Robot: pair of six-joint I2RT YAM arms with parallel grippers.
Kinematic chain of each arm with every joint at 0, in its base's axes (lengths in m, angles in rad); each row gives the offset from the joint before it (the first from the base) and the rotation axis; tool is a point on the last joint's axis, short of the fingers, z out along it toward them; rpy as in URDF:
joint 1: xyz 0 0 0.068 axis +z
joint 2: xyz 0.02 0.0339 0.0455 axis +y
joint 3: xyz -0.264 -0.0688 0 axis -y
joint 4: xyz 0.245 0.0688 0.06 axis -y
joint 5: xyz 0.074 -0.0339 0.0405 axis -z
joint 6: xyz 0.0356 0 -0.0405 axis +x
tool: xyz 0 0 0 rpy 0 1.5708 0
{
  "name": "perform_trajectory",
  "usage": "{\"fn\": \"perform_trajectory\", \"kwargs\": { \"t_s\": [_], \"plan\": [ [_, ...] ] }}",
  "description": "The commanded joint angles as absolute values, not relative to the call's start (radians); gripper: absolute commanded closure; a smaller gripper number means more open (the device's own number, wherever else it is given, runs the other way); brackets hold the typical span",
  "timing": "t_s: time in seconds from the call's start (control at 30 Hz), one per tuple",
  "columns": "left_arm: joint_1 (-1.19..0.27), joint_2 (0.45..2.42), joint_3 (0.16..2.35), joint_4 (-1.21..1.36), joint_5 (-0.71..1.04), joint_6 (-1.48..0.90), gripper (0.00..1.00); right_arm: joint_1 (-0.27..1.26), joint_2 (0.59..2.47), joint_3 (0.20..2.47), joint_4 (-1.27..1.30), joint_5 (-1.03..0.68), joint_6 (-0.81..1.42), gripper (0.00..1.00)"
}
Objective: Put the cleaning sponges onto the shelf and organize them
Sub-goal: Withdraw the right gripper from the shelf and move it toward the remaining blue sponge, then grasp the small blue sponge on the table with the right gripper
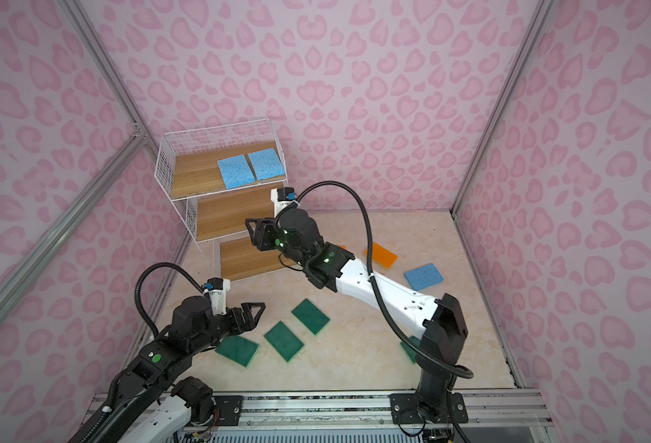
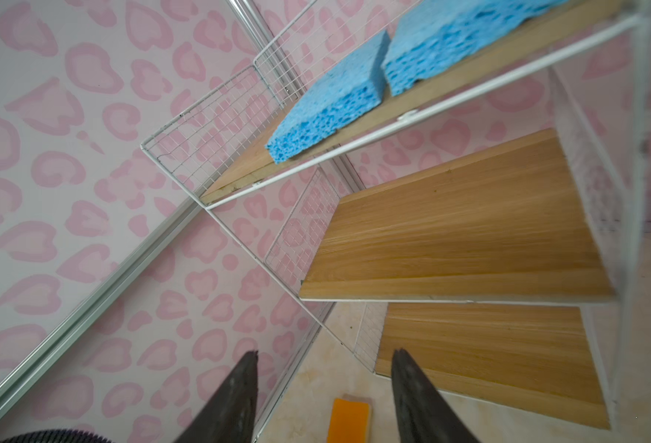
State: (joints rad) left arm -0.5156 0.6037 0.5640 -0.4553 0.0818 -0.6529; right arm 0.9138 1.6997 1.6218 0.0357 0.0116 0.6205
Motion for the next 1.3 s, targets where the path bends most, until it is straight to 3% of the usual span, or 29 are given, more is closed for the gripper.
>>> {"fn": "perform_trajectory", "kwargs": {
  "t_s": [0.0,0.17,0.4,0.67,0.97,1.27],
  "plan": [
    [-0.595,0.663,0.584,-0.362,-0.009,-0.671,0.03,0.852,1.569,1.434,0.046,0.027,0.630,0.41],
    [-0.711,0.825,0.624,-0.272,-0.081,-0.693,0.03,0.646,1.366,1.167,-0.055,-0.021,0.754,0.40],
    [-0.736,1.037,0.694,-0.149,-0.062,-0.698,0.03,0.292,1.167,0.855,-0.111,-0.106,0.835,0.36],
    [-0.736,1.278,0.777,-0.035,0.015,-0.705,0.03,-0.066,1.248,0.620,-0.012,-0.289,0.936,0.29],
    [-0.721,1.393,0.787,0.033,0.056,-0.711,0.03,-0.177,1.367,0.549,0.068,-0.300,0.967,0.30],
    [-0.699,1.433,0.785,0.063,0.090,-0.724,0.03,-0.232,1.507,0.555,0.166,-0.340,0.983,0.38]
  ]
}}
